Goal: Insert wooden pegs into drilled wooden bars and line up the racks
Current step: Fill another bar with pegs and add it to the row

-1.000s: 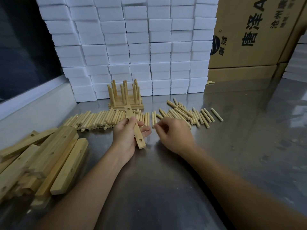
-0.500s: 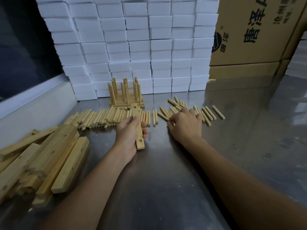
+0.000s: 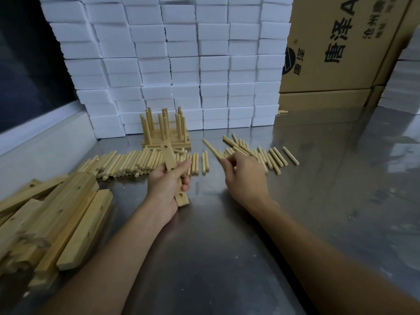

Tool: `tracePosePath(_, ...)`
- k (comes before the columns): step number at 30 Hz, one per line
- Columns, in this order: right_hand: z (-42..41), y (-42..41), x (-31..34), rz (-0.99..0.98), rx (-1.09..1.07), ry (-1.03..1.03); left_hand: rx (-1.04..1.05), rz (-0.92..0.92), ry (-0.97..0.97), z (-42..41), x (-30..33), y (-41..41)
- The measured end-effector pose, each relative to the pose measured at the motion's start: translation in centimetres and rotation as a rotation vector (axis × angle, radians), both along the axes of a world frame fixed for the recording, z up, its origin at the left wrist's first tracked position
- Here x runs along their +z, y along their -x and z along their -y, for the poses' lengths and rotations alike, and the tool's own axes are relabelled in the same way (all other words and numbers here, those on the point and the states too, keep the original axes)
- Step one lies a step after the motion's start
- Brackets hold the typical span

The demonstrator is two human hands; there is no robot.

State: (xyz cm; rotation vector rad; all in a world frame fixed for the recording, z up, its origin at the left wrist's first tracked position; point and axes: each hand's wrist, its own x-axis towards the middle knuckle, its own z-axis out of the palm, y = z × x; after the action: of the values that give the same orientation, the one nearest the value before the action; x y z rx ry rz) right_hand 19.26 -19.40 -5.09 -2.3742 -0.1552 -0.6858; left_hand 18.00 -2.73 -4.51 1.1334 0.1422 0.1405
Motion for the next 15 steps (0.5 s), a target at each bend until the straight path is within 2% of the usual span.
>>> tracePosePath(3, -1.2, 1.1, 0.1, 0.075, 0.167, -0.089, 0.014, -0.005, 0.057, -0.2, 0.1, 0.0)
tracePosePath(6, -1.8, 1.6, 0.0, 0.096, 0.273, -0.042, -0.01, 0.018, 0.083, -0.3, 0.2, 0.1)
tracePosePath(9, -1.9, 1.7, 0.0, 0.116, 0.313, 0.054, -0.013, 0.027, 0.088, -0.3, 0.1, 0.1)
tracePosePath(12, -2.0, 1.9, 0.2, 0.138, 0.336, 0.044, -0.029, 0.032, 0.086, -0.4, 0.0, 0.0)
tracePosePath(15, -2.3, 2.3, 0.4, 0.148, 0.378, 0.005, -0.076, 0.06, 0.005, -0.3, -0.2, 0.0)
